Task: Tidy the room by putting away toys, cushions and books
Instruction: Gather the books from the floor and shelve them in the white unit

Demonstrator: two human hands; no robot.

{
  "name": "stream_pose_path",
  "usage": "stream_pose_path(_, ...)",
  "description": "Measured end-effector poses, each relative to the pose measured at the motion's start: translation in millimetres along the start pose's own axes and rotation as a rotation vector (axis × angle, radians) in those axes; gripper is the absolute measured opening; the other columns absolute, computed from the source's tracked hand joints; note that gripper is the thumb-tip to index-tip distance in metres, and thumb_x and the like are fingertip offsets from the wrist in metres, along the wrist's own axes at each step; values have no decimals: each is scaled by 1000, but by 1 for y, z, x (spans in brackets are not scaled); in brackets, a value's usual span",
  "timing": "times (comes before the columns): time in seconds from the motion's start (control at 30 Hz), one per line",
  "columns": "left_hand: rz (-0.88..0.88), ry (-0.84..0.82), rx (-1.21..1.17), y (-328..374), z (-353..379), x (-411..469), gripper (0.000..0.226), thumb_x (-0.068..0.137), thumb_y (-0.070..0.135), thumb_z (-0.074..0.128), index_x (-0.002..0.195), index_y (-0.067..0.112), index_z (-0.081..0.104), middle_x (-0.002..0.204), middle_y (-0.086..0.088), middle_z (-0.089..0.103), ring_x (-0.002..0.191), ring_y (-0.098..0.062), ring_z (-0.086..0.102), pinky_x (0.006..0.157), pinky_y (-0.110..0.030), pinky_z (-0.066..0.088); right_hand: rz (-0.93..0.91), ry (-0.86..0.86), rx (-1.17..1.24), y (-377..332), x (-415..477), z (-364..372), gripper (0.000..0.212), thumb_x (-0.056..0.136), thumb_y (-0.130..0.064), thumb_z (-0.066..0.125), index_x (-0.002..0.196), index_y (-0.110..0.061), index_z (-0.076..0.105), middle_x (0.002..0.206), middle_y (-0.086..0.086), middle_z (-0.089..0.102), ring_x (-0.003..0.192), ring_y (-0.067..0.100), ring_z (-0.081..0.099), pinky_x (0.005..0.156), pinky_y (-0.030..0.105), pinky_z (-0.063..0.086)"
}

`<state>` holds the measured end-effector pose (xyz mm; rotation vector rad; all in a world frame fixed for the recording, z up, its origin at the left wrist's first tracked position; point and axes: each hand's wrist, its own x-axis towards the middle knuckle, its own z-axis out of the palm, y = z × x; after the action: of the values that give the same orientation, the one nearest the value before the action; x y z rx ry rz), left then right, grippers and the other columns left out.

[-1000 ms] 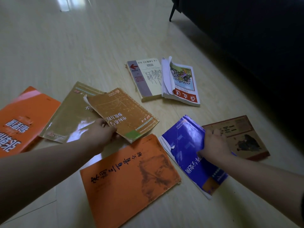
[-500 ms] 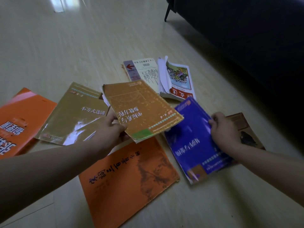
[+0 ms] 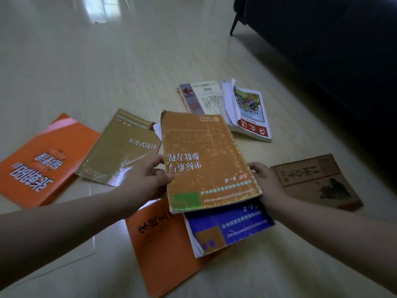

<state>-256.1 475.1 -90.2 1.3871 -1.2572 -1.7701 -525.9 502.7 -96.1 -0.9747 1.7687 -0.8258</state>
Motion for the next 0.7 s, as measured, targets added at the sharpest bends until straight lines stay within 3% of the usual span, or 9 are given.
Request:
stream_pose_path(0.1, -80, -2, 41, -21, -9, -14, 20, 95, -1, 51, 113, 6, 54, 74, -16, 44, 70, -24, 58, 62, -30, 55, 55, 42, -5, 12, -6, 12, 19, 98, -30, 52, 99, -13, 60, 87, 13, 73, 75, 28, 71, 73, 41, 54)
stream_pose_path(0.2, -137, -23, 72, -38, -10, -28, 16, 94, -1, 53, 106, 9, 56, 73, -16, 47, 61, -21, 57, 52, -25, 52, 121, 42, -50, 25, -16, 20, 21, 98, -34, 51, 100, -15, 57, 88, 8, 73, 73, 24, 72, 72, 39, 56)
stream_pose_path(0.3, -189, -48, 82, -53, -5, -36, 19, 93, -2, 54, 104, 13, 57, 77, -17, 60, 70, -27, 65, 62, -37, 58, 147, 37, -100, 36, -24, 24, 18, 99, -33, 49, 101, -16, 56, 87, 8, 70, 72, 24, 69, 66, 38, 56)
stream_pose_path(0.37, -214, -55, 122, -61, -2, -42, 24, 92, -2, 56, 107, 17, 58, 81, -16, 66, 77, -29, 69, 69, -42, 59, 123, 16, -172, 38, -29, 27, 19, 100, -29, 47, 104, -12, 56, 81, 4, 67, 62, 14, 64, 54, 27, 47)
stream_pose_path(0.47, -230, -109, 269, -64, 1, -44, 27, 92, 7, 60, 110, 27, 59, 93, -13, 70, 79, -23, 71, 65, -32, 59, 161, -70, -194, 36, -34, 29, 26, 99, -35, 48, 108, -11, 52, 80, 0, 65, 52, 3, 62, 45, 20, 41)
stream_pose_path(0.57, -142, -112, 690, -61, -8, -36, 11, 93, 28, 60, 103, 25, 62, 90, 2, 67, 77, -14, 65, 62, -23, 53, 247, -191, -215, 33, -35, 27, 33, 92, -37, 61, 114, -16, 48, 98, 5, 67, 78, 20, 70, 57, 32, 55)
stream_pose_path(0.63, -35, -51, 1015, -56, -19, -26, 16, 93, 39, 56, 98, 25, 62, 90, 7, 63, 83, -13, 60, 66, -21, 46, 226, -237, -397, 29, -34, 27, 36, 90, -34, 63, 117, -17, 46, 108, 4, 62, 92, 22, 67, 73, 38, 57)
stream_pose_path(0.7, 15, 60, 1097, -52, -33, -13, 21, 93, 39, 54, 102, 21, 62, 99, 3, 64, 89, -14, 59, 74, -27, 47, 84, -198, -662, 20, -30, 28, 43, 91, -35, 61, 126, -17, 43, 122, 4, 54, 104, 19, 59, 79, 34, 54)
